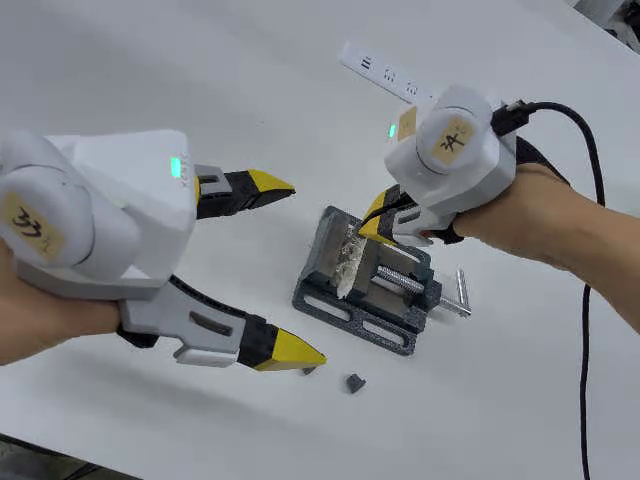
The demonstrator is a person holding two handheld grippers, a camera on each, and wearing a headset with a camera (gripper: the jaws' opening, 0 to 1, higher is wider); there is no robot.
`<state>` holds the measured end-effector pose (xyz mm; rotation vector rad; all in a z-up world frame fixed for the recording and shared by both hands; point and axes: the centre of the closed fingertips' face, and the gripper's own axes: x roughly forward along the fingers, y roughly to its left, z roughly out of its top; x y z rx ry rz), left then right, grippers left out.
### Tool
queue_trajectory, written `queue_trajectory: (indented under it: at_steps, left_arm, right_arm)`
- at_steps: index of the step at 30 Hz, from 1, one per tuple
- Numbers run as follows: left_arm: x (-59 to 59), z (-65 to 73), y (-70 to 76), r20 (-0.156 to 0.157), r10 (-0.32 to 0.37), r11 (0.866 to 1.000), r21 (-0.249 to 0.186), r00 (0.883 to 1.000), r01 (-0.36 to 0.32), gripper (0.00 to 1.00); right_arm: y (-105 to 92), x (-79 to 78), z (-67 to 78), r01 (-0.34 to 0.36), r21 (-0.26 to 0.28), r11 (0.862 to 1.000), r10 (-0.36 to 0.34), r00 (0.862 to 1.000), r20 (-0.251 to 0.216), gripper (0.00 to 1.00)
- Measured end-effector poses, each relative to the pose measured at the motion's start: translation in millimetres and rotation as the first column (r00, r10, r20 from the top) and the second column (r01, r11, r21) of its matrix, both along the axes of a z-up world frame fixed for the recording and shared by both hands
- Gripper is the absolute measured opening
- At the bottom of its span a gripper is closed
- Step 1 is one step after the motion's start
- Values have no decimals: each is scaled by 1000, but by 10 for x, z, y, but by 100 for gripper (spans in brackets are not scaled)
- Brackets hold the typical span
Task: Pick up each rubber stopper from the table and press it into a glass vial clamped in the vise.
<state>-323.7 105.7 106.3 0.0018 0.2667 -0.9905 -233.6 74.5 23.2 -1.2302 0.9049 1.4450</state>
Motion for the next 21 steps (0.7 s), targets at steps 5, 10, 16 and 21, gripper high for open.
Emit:
queue_trajectory:
  at_steps: [5,10,16,21]
  left_arm:
    - [-4,2,-6,2,2,1000,2,1000,-2,86]
    - [-47,-16,-1,-4,-8,1000,15,1000,8,86]
    - [-65,-22,31,-8,-3,1000,26,1000,4,86]
    - [-68,-13,37,-7,-6,1000,29,1000,6,86]
  right_arm:
    - [1,1,-6,-15,5,1000,15,999,31,0]
    - [-6,2,9,7,43,999,-8,1000,23,0]
    - [-16,25,12,4,85,996,-7,999,37,0]
    - [-19,35,11,35,98,995,-38,999,21,0]
